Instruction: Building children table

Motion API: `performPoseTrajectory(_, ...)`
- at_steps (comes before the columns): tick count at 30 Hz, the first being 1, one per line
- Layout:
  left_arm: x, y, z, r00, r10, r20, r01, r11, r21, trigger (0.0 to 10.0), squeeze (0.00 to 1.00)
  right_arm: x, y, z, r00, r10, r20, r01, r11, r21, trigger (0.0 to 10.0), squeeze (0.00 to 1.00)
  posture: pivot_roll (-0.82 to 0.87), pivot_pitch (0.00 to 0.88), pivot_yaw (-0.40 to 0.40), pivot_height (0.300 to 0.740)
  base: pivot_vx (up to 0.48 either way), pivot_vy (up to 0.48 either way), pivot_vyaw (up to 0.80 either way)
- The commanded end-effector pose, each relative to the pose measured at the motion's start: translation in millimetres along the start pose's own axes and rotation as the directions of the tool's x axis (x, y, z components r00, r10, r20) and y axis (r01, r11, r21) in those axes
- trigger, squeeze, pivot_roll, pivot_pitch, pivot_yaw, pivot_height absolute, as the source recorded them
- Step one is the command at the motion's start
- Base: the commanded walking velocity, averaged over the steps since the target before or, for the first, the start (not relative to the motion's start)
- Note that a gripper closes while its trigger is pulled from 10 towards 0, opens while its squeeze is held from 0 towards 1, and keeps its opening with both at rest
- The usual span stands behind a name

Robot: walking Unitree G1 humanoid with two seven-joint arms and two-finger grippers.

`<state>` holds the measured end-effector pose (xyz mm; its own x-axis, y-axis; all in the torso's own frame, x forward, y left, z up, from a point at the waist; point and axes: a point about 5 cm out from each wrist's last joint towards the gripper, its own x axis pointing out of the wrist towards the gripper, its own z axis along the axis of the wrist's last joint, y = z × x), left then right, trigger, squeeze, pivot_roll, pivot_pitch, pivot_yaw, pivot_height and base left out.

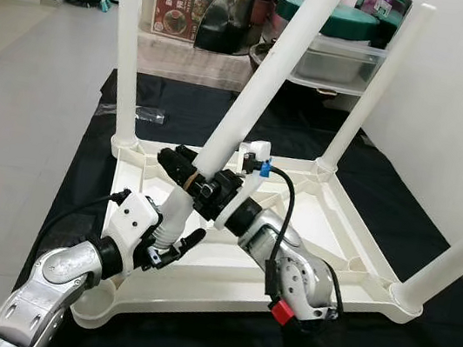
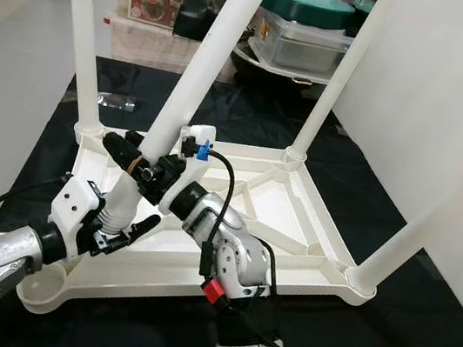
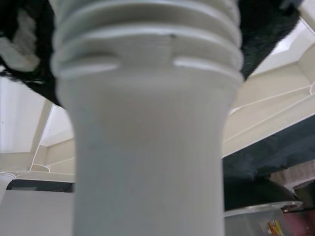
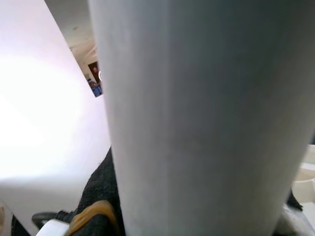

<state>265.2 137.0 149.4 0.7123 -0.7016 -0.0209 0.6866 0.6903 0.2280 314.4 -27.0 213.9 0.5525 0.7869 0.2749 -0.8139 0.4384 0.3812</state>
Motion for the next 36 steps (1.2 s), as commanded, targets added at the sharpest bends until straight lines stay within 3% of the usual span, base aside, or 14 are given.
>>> performPoseTrajectory(1, 3.8, -13.1, 0, 0.996, -0.082, 0.023, 0.082, 0.997, -0.006, 10.0, 1.00, -1.7, -7.7, 11, 0.995, -0.069, 0.065, 0.073, 0.996, -0.053, 0.0, 0.00, 0.10, 0.000, -0.125, 0.740, 0.000, 0.000, 0.00)
performPoseTrajectory(5, 1.2, -7.5, 5, 0.998, -0.036, 0.049, 0.037, 0.999, -0.016, 10.0, 1.00, -4.5, -19.8, 17, 0.988, -0.135, 0.080, 0.145, 0.980, -0.136, 0.0, 0.00, 0.10, 0.000, -0.124, 0.740, 0.000, 0.000, 0.00)
performPoseTrajectory(9, -3.4, -0.1, 12, 0.995, 0.059, 0.081, -0.057, 0.998, -0.027, 10.0, 1.00, -12.6, -43.5, 32, 0.964, -0.245, 0.102, 0.260, 0.948, -0.181, 0.0, 0.00, 0.11, 0.000, -0.124, 0.740, 0.000, 0.000, 0.00)
performPoseTrajectory(11, -3.4, -0.1, 12, 0.995, 0.059, 0.081, -0.057, 0.998, -0.027, 10.0, 1.00, -12.6, -43.5, 32, 0.964, -0.245, 0.102, 0.260, 0.948, -0.181, 0.0, 0.00, 0.11, 0.000, -0.124, 0.740, 0.000, 0.000, 0.00)
performPoseTrajectory(13, -6.5, 5.4, 15, 0.980, 0.167, 0.105, -0.162, 0.985, -0.058, 10.0, 1.00, -21.4, -60.4, 43, 0.931, -0.343, 0.128, 0.364, 0.900, -0.240, 0.0, 0.00, 0.11, 0.000, -0.125, 0.740, 0.000, 0.000, 0.00)
performPoseTrajectory(16, -9.2, 3.1, 20, 0.954, 0.274, 0.126, -0.265, 0.961, -0.082, 10.0, 1.00, -39.8, -86.3, 61, 0.829, -0.518, 0.211, 0.558, 0.785, -0.269, 0.0, 0.00, 0.12, 0.000, -0.131, 0.740, 0.000, 0.000, 0.00)
performPoseTrajectory(19, -10.1, 1.8, 17, 0.936, 0.333, 0.109, -0.325, 0.942, -0.084, 10.0, 1.00, -46.8, -92.0, 65, 0.801, -0.552, 0.232, 0.598, 0.757, -0.263, 0.0, 0.00, 0.12, 0.000, -0.133, 0.740, 0.000, 0.000, 0.00)
performPoseTrajectory(20, -10.8, 2.3, 16, 0.927, 0.363, 0.099, -0.356, 0.931, -0.080, 10.0, 0.83, -48.8, -92.9, 66, 0.796, -0.557, 0.237, 0.604, 0.752, -0.264, 0.0, 0.00, 0.12, 0.000, -0.133, 0.740, 0.000, 0.000, 0.00)
performPoseTrajectory(21, -10.8, 2.3, 16, 0.927, 0.363, 0.099, -0.356, 0.931, -0.080, 10.0, 0.83, -48.8, -92.9, 66, 0.796, -0.557, 0.237, 0.604, 0.752, -0.264, 0.0, 0.00, 0.12, 0.000, -0.133, 0.740, 0.000, 0.000, 0.00)
performPoseTrajectory(22, -12.8, 5.2, 13, 0.911, 0.404, 0.082, -0.400, 0.914, -0.062, 10.0, 0.00, -50.9, -93.4, 67, 0.793, -0.558, 0.243, 0.608, 0.743, -0.278, 0.0, 0.00, 0.12, 0.000, -0.133, 0.740, 0.000, 0.000, 0.00)
performPoseTrajectory(27, -18.7, 10.5, 4, 0.884, 0.467, 0.022, -0.466, 0.885, -0.014, 10.0, 0.00, -58.1, -92.6, 69, 0.786, -0.562, 0.259, 0.618, 0.727, -0.298, 0.0, 0.00, 0.12, 0.000, -0.131, 0.740, 0.000, 0.000, 0.00)
performPoseTrajectory(34, -32.3, 7.5, 9, 0.815, 0.579, 0.029, -0.575, 0.814, -0.088, 10.0, 0.00, -69.1, -67.2, 65, 0.810, -0.515, 0.282, 0.584, 0.756, -0.297, 0.0, 0.00, 0.11, 0.000, -0.128, 0.740, 0.000, 0.000, 0.00)
performPoseTrajectory(35, -37.1, 7.8, 11, 0.782, 0.623, 0.024, -0.618, 0.780, -0.098, 10.0, 0.00, -72.8, -62.3, 61, 0.815, -0.506, 0.281, 0.576, 0.758, -0.307, 1.6, 0.00, 0.11, 0.000, -0.130, 0.740, 0.000, 0.000, 0.00)
performPoseTrajectory(36, -40.5, 7.6, 11, 0.758, 0.652, 0.020, -0.647, 0.755, -0.103, 10.0, 0.00, -75.6, -59.2, 59, 0.819, -0.502, 0.279, 0.572, 0.758, -0.314, 1.6, 0.00, 0.11, 0.000, -0.134, 0.740, 0.000, 0.000, 0.00)
